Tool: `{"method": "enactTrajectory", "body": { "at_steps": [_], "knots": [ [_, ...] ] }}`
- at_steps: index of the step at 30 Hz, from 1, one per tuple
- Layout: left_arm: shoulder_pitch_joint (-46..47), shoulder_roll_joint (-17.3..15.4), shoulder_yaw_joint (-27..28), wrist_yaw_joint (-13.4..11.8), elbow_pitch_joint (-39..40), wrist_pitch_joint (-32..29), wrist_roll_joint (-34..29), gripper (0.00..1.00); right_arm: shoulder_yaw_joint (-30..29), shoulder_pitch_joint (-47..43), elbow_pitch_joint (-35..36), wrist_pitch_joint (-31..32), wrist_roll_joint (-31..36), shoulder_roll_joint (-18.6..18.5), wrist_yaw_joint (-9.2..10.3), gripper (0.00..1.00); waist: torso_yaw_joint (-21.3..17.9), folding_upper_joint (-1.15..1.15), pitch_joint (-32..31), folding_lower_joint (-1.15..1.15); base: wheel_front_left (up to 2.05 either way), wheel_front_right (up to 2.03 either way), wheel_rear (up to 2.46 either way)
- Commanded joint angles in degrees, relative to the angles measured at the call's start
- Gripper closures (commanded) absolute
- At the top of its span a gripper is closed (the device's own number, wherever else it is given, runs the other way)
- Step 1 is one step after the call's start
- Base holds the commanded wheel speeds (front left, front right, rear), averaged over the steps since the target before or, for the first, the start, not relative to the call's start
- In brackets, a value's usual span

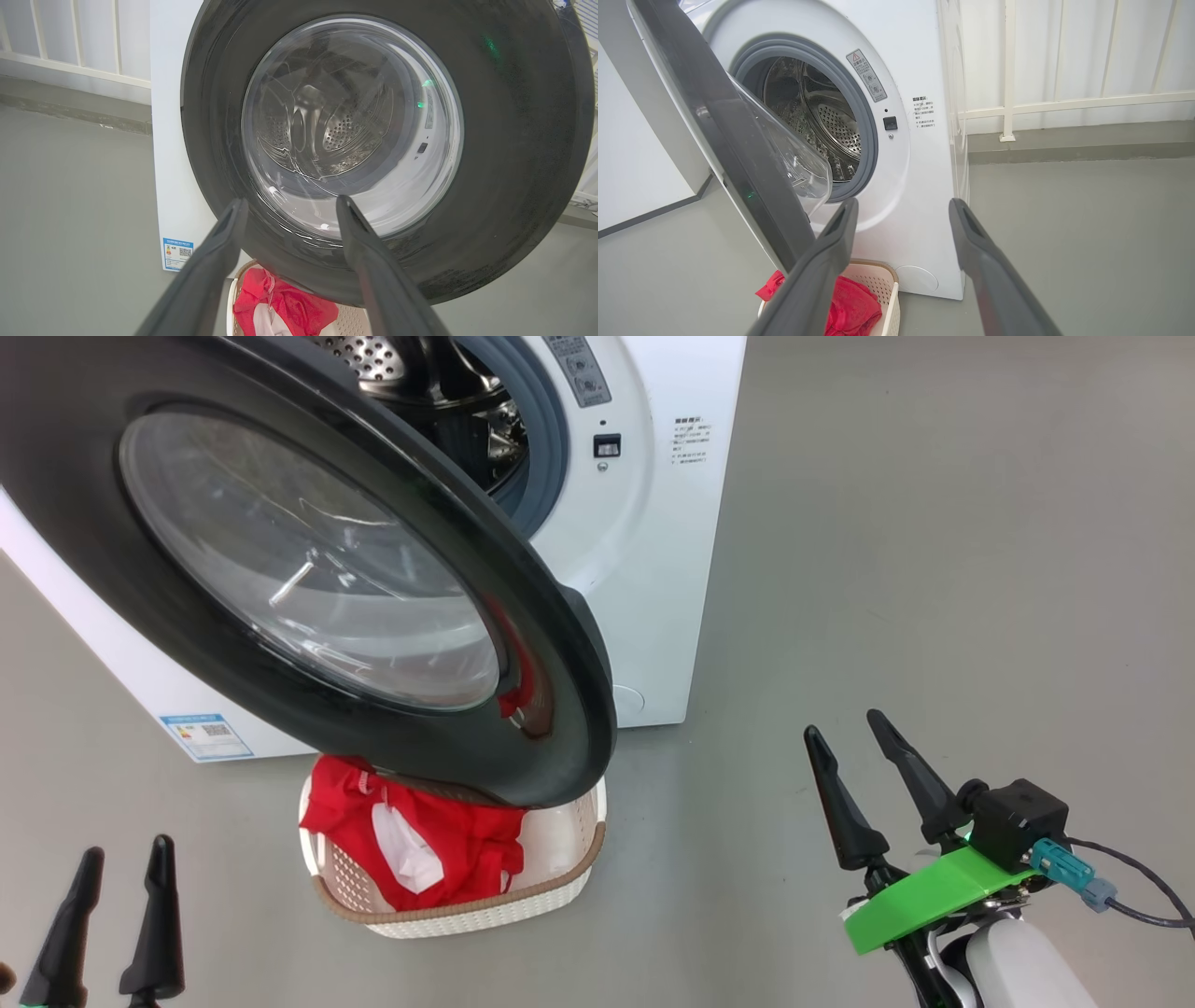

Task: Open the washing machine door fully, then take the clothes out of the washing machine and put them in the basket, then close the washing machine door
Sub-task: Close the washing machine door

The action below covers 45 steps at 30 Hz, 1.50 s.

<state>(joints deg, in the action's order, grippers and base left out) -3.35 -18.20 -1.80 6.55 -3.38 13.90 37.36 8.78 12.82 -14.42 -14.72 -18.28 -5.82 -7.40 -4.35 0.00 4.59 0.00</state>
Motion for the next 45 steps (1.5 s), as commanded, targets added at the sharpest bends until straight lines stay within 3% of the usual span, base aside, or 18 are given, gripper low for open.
{"method": "enactTrajectory", "body": {
  "at_steps": [1,45],
  "knots": [
    [1.4,-1.3,2.5,-0.4,0.9,0.8,-0.9,0.00,1.1,-0.2,1.6,-0.3,-0.3,0.1,-0.09,0.00,0.0,0.00,0.0,0.00,0.00,0.00,0.00],
    [2.3,0.2,3.2,0.5,0.2,1.1,-3.2,0.00,1.0,-0.1,1.6,-0.3,-0.1,-0.1,-0.09,0.00,0.8,0.00,0.2,0.00,0.00,0.00,0.00]
  ]
}}
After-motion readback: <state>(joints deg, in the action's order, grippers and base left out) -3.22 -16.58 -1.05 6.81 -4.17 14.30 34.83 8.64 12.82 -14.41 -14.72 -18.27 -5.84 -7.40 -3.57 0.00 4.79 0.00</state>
